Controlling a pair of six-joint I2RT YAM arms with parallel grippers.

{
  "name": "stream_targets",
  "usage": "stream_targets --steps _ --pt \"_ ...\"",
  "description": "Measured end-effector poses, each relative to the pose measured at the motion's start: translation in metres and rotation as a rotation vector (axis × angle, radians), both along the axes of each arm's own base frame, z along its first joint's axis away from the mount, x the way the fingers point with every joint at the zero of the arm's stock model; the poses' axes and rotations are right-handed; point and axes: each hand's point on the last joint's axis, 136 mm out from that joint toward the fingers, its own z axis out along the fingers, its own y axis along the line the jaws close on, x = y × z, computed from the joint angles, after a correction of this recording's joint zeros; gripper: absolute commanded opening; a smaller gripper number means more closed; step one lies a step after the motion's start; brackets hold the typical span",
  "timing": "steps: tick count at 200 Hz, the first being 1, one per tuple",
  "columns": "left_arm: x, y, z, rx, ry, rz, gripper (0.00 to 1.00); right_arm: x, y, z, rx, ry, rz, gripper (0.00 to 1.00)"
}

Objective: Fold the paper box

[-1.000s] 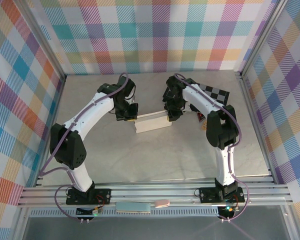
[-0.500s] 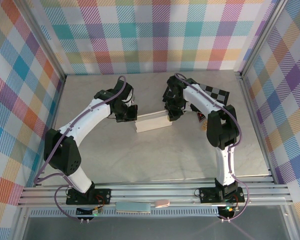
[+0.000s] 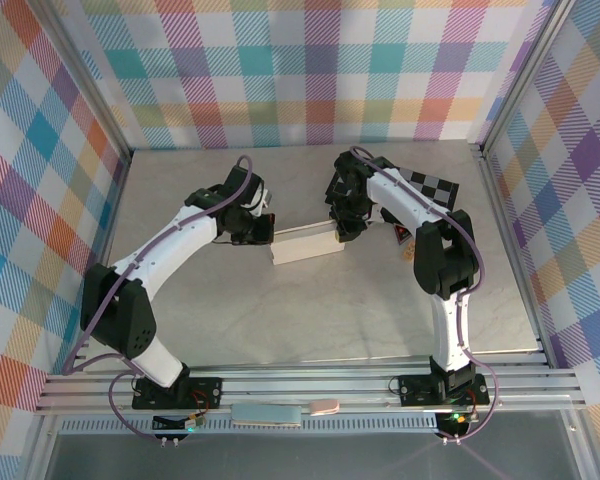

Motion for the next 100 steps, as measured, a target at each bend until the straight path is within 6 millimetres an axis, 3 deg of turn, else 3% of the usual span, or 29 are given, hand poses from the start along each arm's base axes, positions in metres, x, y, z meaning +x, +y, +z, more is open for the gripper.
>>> stream_targets --steps 45,78,100 --pt "0.007 0.000 -0.002 0.021 -0.050 -0.022 0.00 0.003 -0.002 0.000 0.003 -0.004 -0.011 0.28" --pt "0.011 -0.002 -0.005 0.055 -0.079 -0.036 0.00 0.007 -0.004 0.002 0.000 -0.018 -0.007 0.41" --pt "0.017 -0.004 -0.011 0.070 -0.087 -0.037 0.00 0.011 -0.003 0.008 0.001 -0.044 0.023 0.55"
